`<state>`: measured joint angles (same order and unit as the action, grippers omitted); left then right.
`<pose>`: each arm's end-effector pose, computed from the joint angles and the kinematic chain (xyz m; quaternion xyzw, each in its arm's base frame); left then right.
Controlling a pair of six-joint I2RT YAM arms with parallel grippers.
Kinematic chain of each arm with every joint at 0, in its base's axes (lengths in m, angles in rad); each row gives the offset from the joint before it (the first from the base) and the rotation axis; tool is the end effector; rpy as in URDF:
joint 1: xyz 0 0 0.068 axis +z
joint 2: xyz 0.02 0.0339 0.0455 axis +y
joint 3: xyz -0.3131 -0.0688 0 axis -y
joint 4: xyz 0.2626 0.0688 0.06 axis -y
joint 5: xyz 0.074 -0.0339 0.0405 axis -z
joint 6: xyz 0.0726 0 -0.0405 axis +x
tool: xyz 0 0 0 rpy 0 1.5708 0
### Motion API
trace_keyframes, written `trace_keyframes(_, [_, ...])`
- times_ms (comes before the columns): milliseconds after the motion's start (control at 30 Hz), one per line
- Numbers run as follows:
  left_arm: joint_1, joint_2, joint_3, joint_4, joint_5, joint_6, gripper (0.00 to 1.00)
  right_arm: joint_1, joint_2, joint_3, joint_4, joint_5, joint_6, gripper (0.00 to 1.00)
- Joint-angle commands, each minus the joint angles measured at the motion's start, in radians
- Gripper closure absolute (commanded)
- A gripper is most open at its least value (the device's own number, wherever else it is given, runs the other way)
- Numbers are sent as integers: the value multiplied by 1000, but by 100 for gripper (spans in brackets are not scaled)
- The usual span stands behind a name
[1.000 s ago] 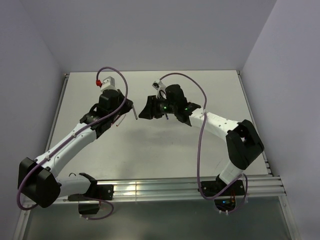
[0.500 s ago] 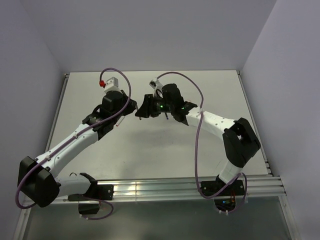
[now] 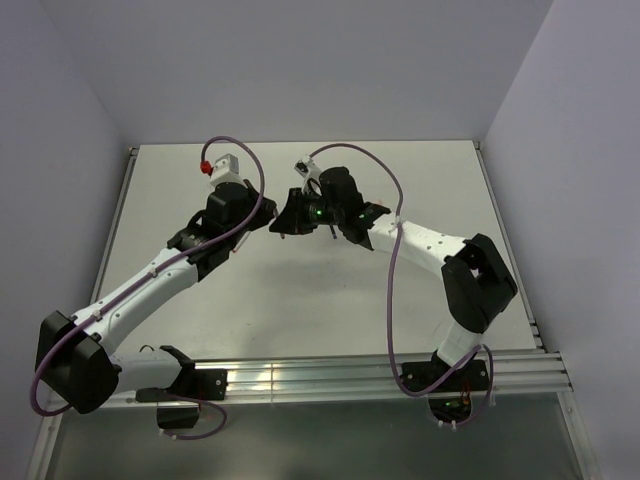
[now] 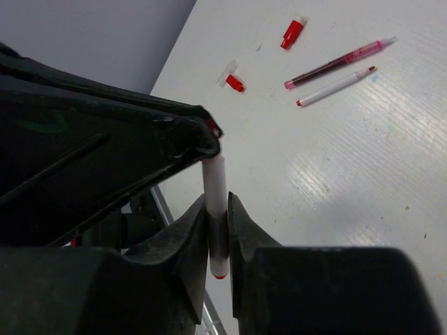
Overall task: Insert the pens into the pen caps
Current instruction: Pick up the pen from the center of the board.
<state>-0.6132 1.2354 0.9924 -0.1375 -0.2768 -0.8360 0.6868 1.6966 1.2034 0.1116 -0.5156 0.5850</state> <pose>0.2730 -0.1678 0.3508 -0.1680 0.8065 -0.2825 0.4915 0.3224 0.3107 0.3016 -0.1834 0.7927 0.4916 0.3104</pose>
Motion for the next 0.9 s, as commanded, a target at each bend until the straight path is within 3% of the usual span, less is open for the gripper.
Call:
trace_keyframes(0, [-7,-2,-3,53,-9,-21,100,7,14,58,33,8,-2,84])
trace_keyframes(133, [-10,1,0,58,4,-20,99,7,11,62,16,15,-17,100])
trace_keyframes(267, [-8,-4,5,52,-2,-17,93,5,2,61,-1,25,-34,100])
trace_keyframes(600, [-8,-46,48,-23,-47,11,51,-1,-31,70,-70,63,-79,100])
trace_keyframes(867, [10,-122,101,-151,-120,40,45,-36,-57,74,-147,69,-119,100])
